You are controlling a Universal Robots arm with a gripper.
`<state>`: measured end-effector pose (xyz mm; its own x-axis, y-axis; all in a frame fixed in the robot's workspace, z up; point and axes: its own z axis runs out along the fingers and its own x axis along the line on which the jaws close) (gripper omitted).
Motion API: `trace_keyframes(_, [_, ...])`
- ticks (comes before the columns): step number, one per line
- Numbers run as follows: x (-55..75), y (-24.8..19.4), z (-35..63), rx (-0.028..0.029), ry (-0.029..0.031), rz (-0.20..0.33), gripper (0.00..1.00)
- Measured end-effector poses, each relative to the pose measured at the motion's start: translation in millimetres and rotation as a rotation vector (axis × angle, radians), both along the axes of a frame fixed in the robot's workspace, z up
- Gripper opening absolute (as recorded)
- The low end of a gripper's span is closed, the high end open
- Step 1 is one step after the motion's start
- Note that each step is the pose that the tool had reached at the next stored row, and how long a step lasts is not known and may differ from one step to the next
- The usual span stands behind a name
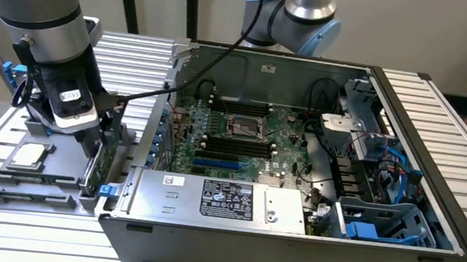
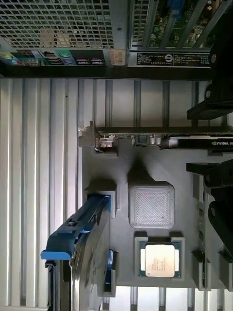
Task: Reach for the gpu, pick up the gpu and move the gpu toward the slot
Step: 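Pick up the gpu and move the gpu toward the slot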
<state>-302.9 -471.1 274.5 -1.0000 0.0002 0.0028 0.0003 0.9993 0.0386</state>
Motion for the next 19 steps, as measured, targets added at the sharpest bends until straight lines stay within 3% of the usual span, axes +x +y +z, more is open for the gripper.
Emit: trace_keyframes(19, [2.1,-0.2,-32.5,0.0000,0.0006,-0.007,0.48])
